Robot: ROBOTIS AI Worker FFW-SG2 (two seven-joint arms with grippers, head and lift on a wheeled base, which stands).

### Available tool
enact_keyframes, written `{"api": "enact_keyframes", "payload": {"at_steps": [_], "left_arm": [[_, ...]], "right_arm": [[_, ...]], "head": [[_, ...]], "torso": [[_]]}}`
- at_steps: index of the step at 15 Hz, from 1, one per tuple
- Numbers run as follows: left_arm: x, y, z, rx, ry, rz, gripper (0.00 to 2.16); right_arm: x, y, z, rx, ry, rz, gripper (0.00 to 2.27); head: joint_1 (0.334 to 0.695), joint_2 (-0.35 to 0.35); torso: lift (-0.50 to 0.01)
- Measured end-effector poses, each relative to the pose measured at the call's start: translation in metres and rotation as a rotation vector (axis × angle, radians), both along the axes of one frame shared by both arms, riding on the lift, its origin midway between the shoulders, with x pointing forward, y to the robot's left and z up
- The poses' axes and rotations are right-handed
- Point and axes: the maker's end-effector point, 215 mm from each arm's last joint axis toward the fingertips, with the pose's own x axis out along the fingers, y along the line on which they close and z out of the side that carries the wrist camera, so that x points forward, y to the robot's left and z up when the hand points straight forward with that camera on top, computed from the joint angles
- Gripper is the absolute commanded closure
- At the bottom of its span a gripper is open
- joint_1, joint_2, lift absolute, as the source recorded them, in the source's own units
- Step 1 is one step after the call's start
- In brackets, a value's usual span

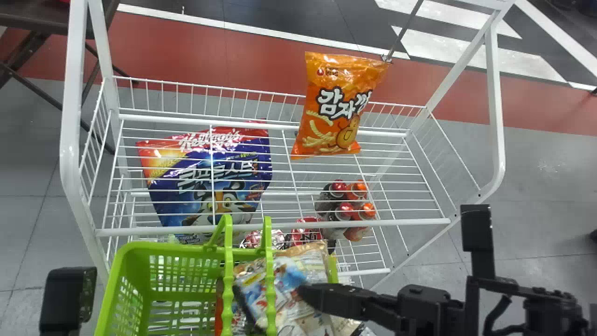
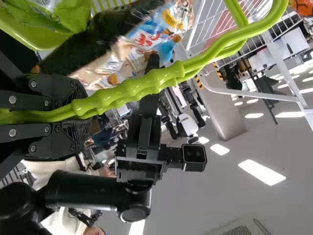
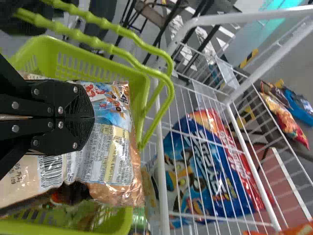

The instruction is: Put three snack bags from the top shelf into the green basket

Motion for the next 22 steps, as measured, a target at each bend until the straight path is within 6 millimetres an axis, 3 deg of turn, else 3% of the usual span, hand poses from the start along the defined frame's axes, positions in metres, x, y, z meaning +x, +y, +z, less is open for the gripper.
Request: {"api": "enact_keyframes", "payload": {"at_steps": [2,4,7,8,9,10,13,15,17,19,21,22], "left_arm": [[-0.001,-0.001,0.000,0.000,0.001,-0.002,1.76],[-0.002,-0.001,0.000,0.000,0.003,-0.002,1.76],[-0.003,-0.001,0.000,0.002,0.003,-0.002,1.76],[-0.003,-0.001,-0.001,0.002,0.003,-0.002,1.76],[-0.003,-0.001,-0.001,0.002,0.004,-0.002,1.76],[-0.003,0.000,-0.001,0.002,0.004,-0.001,1.76],[-0.002,0.000,-0.001,0.003,0.004,-0.002,1.76],[-0.002,-0.001,0.000,0.002,0.003,-0.003,1.76],[-0.002,-0.002,-0.001,0.004,0.002,-0.003,1.76],[-0.003,-0.003,-0.002,0.009,0.003,-0.004,1.76],[-0.004,-0.005,-0.004,0.011,0.004,-0.011,1.76],[-0.005,-0.006,-0.004,0.010,0.005,-0.013,1.76]], "right_arm": [[-0.007,0.016,-0.020,-0.001,0.048,0.029,2.25],[-0.018,0.027,-0.058,-0.026,0.137,0.046,2.25],[-0.037,0.026,-0.109,-0.095,0.243,0.053,2.24],[-0.035,0.021,-0.117,-0.125,0.244,0.042,1.75],[-0.031,0.014,-0.122,-0.150,0.235,0.027,0.62],[-0.026,0.007,-0.121,-0.166,0.221,0.012,0.00],[-0.003,-0.008,-0.102,-0.175,0.137,-0.031,0.03],[0.028,-0.014,-0.077,-0.147,0.014,-0.070,0.05],[0.072,-0.021,-0.039,-0.115,-0.182,-0.118,0.05],[0.114,-0.026,0.019,-0.104,-0.456,-0.170,0.05],[0.129,-0.028,0.054,-0.152,-0.621,-0.223,0.05],[0.133,-0.029,0.058,-0.195,-0.653,-0.260,0.05]], "head": [[0.695,-0.350],[0.695,-0.350],[0.695,-0.350],[0.695,-0.350],[0.695,-0.350],[0.695,-0.350],[0.695,-0.350],[0.695,-0.350],[0.695,-0.350],[0.695,-0.350],[0.695,-0.350],[0.695,-0.350]], "torso": [[-0.045],[-0.045],[-0.045],[-0.045],[-0.045],[-0.045],[-0.045],[-0.045],[-0.045],[-0.045],[-0.045],[-0.045]]}}
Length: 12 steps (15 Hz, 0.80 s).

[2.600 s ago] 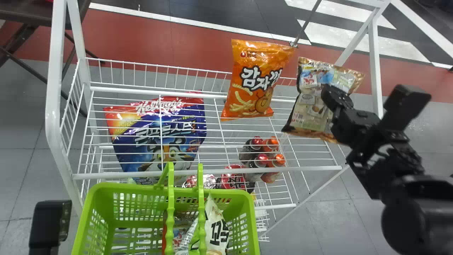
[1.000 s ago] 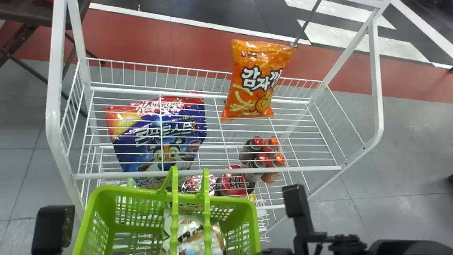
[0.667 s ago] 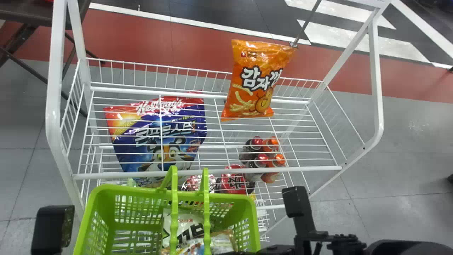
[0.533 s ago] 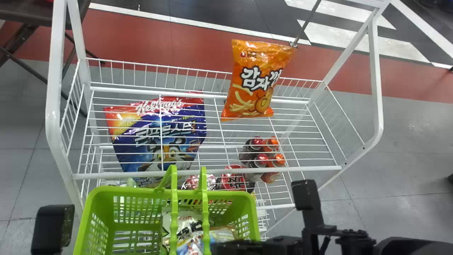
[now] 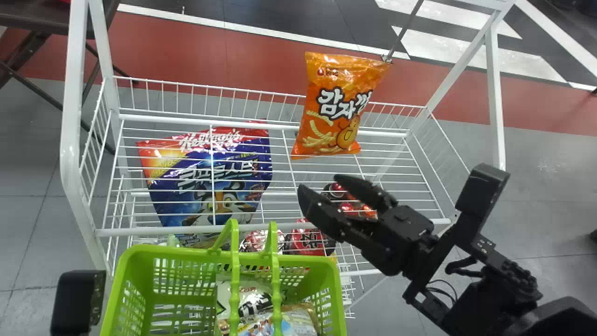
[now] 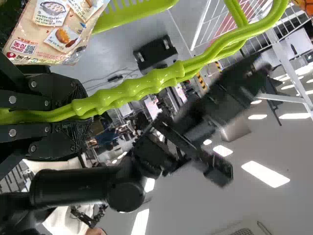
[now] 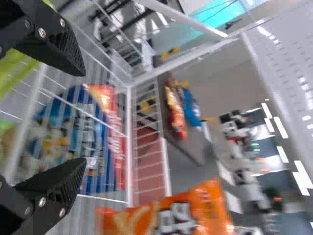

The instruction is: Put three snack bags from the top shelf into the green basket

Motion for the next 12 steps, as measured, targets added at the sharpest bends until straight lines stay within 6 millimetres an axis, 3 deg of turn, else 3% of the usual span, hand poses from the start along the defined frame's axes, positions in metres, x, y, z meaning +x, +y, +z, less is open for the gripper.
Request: {"api": "enact_keyframes", "payload": {"at_steps": [4,6,9,12], "left_arm": [[-0.002,0.000,-0.001,-0.011,0.003,0.001,1.76],[-0.001,0.001,-0.001,-0.018,0.008,0.003,1.76],[0.000,0.000,0.000,-0.028,0.010,-0.001,1.76],[0.000,-0.001,0.000,-0.033,0.013,-0.007,1.76]], "right_arm": [[-0.017,0.006,-0.028,-0.099,0.039,-0.075,0.05],[-0.028,-0.002,-0.033,-0.136,0.025,-0.088,0.05],[-0.045,-0.017,0.002,-0.144,-0.156,-0.117,0.05],[-0.077,-0.027,0.036,-0.117,-0.303,-0.157,0.05]], "head": [[0.695,-0.350],[0.695,-0.350],[0.695,-0.350],[0.695,-0.350]], "torso": [[-0.045],[-0.045],[-0.045],[-0.045]]}}
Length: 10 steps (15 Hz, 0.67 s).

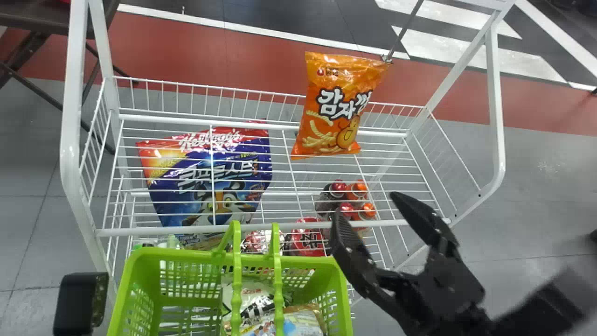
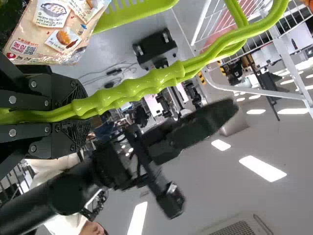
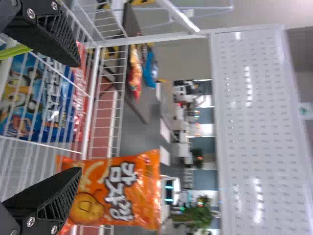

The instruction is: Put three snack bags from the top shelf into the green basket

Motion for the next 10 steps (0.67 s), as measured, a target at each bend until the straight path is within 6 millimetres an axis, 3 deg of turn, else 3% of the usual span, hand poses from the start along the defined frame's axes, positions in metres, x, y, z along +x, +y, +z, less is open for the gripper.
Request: {"api": "enact_keyframes", "payload": {"at_steps": [3,10], "left_arm": [[-0.004,0.003,-0.001,0.000,0.009,-0.006,1.76],[-0.011,0.007,0.000,0.000,0.013,-0.007,1.76]], "right_arm": [[-0.017,-0.006,0.011,0.021,-0.049,-0.014,0.05],[-0.018,-0.014,0.007,0.036,-0.036,-0.052,0.06]], "head": [[0.695,-0.350],[0.695,-0.350]], "torso": [[-0.045],[-0.045]]}}
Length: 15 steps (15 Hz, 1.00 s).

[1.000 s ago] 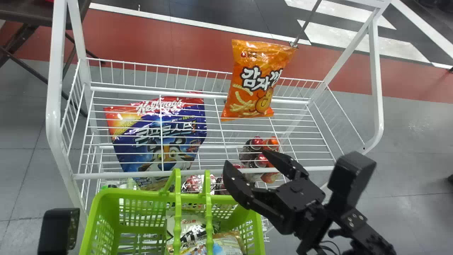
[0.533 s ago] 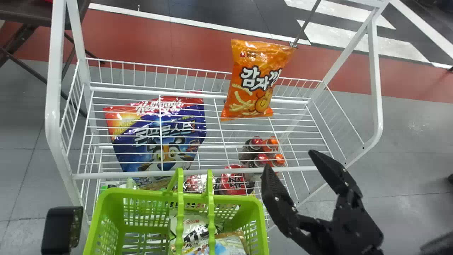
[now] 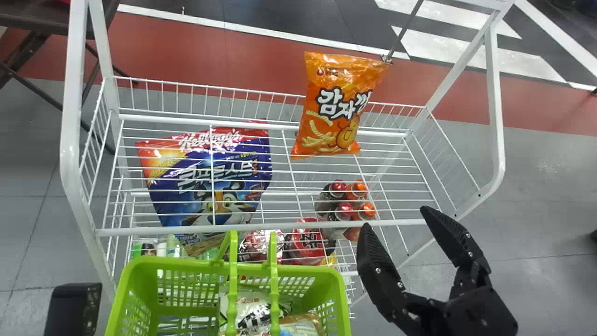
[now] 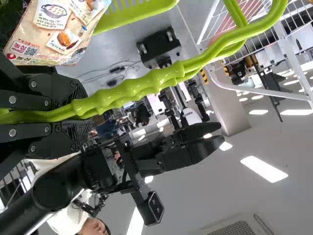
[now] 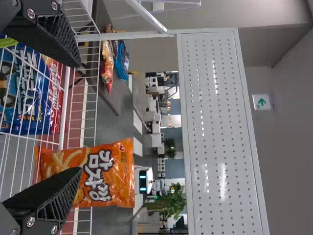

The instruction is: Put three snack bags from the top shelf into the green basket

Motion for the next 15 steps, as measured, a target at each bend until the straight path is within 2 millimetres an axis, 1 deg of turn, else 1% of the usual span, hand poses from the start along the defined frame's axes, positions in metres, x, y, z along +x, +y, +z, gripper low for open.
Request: {"api": "enact_keyframes", "payload": {"at_steps": [2,5,15], "left_arm": [[-0.0006,-0.0001,0.0003,-0.001,0.000,0.001,1.76],[-0.0011,0.0000,0.0017,-0.002,-0.002,0.002,1.76],[-0.0034,-0.0005,0.0042,-0.008,-0.003,-0.001,1.76]], "right_arm": [[0.0017,-0.0028,-0.0035,0.006,0.018,-0.018,0.06],[0.0031,-0.0010,-0.0085,0.013,0.046,-0.020,0.06],[0.0054,-0.0023,-0.0094,0.024,0.062,-0.038,0.06]], "head": [[0.695,-0.350],[0.695,-0.350],[0.695,-0.350]], "torso": [[-0.045],[-0.045],[-0.045]]}}
